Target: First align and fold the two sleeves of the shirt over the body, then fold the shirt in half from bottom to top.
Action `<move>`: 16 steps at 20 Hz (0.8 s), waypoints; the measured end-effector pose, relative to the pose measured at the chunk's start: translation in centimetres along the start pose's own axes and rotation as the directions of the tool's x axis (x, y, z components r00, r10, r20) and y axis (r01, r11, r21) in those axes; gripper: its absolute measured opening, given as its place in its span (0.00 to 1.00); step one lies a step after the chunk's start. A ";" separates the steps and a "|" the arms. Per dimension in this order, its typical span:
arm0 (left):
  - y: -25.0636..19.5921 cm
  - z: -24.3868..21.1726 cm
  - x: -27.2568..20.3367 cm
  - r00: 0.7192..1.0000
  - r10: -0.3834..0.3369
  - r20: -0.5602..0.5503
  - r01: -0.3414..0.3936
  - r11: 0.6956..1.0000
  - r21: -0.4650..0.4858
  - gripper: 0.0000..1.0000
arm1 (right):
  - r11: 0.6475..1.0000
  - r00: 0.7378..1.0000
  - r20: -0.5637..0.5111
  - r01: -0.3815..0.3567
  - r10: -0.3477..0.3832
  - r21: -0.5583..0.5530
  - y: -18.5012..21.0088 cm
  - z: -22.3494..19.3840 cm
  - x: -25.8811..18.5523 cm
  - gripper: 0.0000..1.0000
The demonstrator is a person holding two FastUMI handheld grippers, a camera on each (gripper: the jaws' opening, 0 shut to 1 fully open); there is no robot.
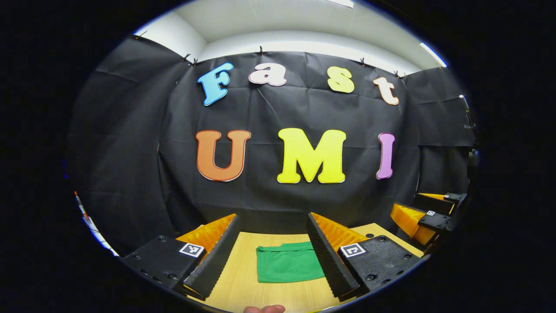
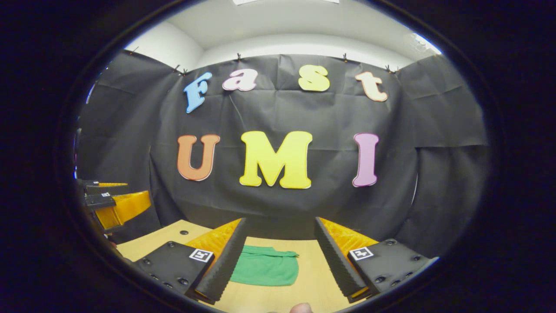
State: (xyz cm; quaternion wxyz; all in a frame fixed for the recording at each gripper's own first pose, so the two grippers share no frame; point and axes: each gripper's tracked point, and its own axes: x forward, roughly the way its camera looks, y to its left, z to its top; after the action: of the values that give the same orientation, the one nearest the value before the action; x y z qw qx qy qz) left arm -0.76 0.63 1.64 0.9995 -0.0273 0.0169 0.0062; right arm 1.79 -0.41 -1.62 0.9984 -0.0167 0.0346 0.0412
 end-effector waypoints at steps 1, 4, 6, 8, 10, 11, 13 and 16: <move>-0.2 -0.2 -1.0 1.000 -0.005 -0.002 0.005 1.000 -0.010 0.98 | 1.000 1.000 0.015 0.003 -0.003 -0.006 0.4 0.2 -1.3 0.93; -0.5 -1.3 -3.0 1.000 -0.008 -0.009 0.008 1.000 -0.015 0.88 | 0.999 0.998 0.055 0.019 -0.017 -0.037 0.9 0.7 -3.8 0.92; -0.5 -1.6 -3.4 1.000 -0.011 -0.015 0.011 1.000 -0.015 1.00 | 0.999 0.999 0.049 0.013 -0.010 -0.048 1.6 0.3 -4.5 0.93; -0.1 -1.5 -3.7 1.000 -0.007 -0.013 0.007 1.000 -0.012 0.88 | 0.999 0.999 0.033 0.014 -0.013 -0.037 1.9 0.0 -4.4 0.93; 0.0 -1.5 -3.8 1.000 -0.006 -0.009 0.006 1.000 -0.005 0.98 | 1.000 0.999 0.028 0.025 -0.024 -0.019 1.8 0.0 -4.5 0.96; 0.1 -1.6 -3.9 1.000 -0.005 -0.009 0.005 1.000 -0.001 0.98 | 1.000 0.999 0.024 0.024 -0.023 -0.009 1.9 -0.2 -4.5 0.92; 0.2 -1.6 -3.9 1.000 -0.007 -0.010 0.007 1.000 0.004 0.98 | 1.000 1.000 0.010 0.024 -0.024 -0.006 2.0 -0.7 -4.4 0.92; 0.3 -1.5 -3.9 1.000 -0.007 -0.008 0.007 1.000 0.010 0.98 | 1.000 1.000 0.003 0.024 -0.024 0.003 2.2 -0.8 -4.3 0.93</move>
State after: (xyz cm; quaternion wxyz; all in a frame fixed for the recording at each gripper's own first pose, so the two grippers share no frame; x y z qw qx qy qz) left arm -4.72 0.77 0.25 0.9995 -0.0224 0.0208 0.0024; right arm -2.75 1.37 -2.15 0.9989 -0.0157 0.0327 0.0290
